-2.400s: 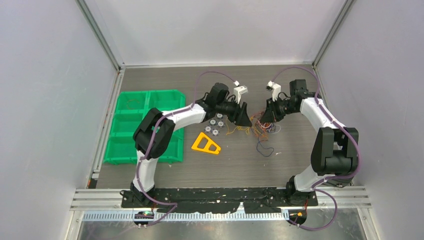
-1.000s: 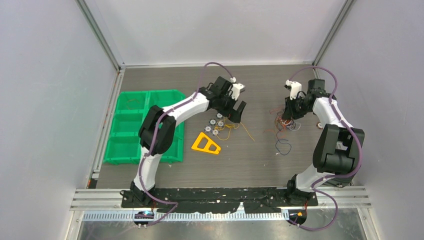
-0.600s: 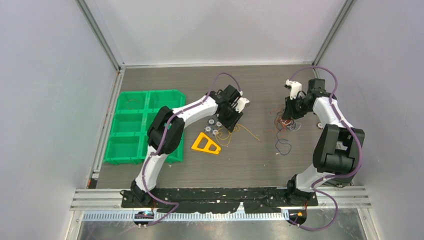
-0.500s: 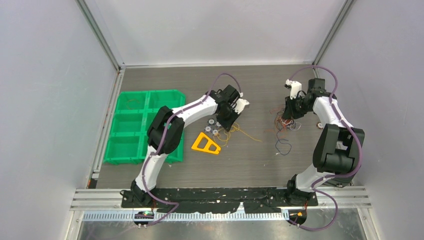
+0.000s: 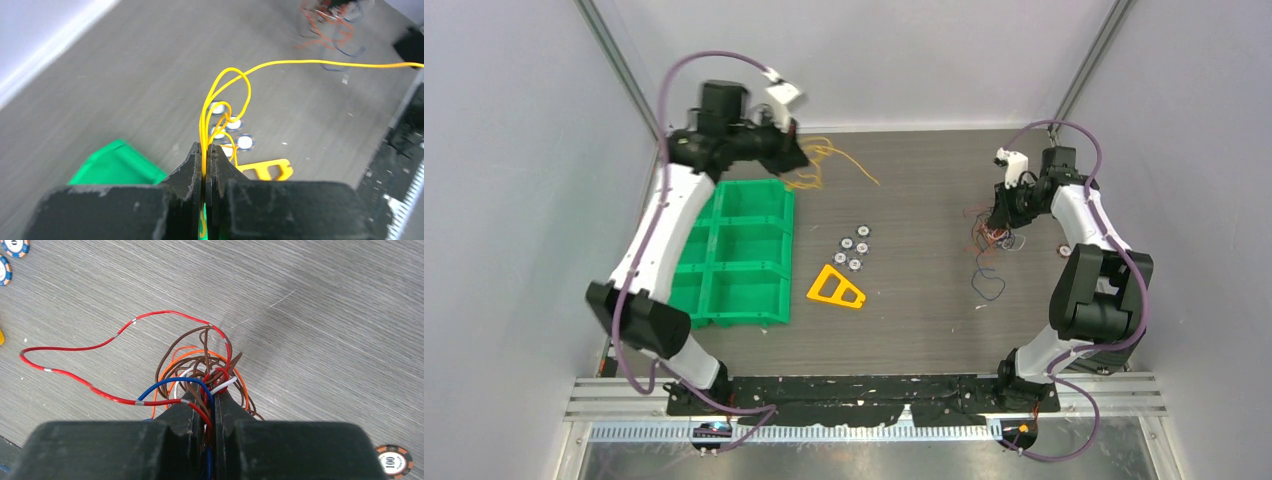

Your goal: Untangle the cables

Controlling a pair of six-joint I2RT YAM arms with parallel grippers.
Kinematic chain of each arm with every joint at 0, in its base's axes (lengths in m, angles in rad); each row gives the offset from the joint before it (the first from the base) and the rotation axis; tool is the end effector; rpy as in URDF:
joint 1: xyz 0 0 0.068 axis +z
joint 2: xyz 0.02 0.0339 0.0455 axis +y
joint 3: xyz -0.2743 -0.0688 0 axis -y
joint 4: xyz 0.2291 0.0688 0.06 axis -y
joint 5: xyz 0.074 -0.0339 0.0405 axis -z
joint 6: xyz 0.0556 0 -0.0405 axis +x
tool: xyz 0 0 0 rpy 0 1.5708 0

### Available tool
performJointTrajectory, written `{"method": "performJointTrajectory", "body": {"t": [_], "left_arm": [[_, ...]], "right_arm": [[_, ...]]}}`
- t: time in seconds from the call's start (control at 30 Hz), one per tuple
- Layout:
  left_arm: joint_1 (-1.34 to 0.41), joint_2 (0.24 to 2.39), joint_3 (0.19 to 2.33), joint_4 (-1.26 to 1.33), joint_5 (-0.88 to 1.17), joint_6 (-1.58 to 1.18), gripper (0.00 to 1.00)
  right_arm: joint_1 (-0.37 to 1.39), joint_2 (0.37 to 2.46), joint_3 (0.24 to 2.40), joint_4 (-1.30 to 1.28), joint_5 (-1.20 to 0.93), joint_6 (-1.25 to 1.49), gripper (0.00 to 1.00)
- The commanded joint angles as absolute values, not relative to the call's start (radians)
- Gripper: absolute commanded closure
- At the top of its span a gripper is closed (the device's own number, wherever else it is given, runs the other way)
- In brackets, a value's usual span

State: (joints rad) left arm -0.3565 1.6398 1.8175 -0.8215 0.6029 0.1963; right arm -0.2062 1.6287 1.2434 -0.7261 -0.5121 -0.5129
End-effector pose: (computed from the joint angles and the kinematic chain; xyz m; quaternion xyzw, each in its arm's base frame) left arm 0.3166 -0.1516 0.4148 0.3608 0.7855 -0.2989 0.4043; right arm 0.3237 -0.0399 0.2471 -0.2009 0.9221 0.1533 0.2929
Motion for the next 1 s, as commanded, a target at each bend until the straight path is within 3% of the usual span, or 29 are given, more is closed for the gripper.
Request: {"method": "performJointTrajectory", "body": {"t": [0.0,0.23,0.63,0.77,0.97], "left_arm": [[-0.194,1.596,1.771,-0.866,0.688,0.29,1.0],[-0.036,1.667,1.742,-0.902,0.482,0.516,1.0],[-0.013,1.762,1.555,-0.623,0.026,0.634,1.0],[-0.013,1.742,1.495,-0.538,-0.026,0.655,1.0],[-0.014,1.72,1.602,-0.525,-0.01,0.546,1.0]], "right_arm": [[-0.183,1.637,1.279,-0.699,-0.55,-0.479,0.95],[-0.141,1.653,1.29,-0.683,-0.545,-0.447,0.95],[-0.105,1.638,1.284,-0.684,-0.508,-0.426,0.94],[-0.091,1.637,1.285,-0.686,-0.498,-0.426,0.95],[-0.077,1.644,1.29,-0.69,-0.492,-0.436,0.95]]}}
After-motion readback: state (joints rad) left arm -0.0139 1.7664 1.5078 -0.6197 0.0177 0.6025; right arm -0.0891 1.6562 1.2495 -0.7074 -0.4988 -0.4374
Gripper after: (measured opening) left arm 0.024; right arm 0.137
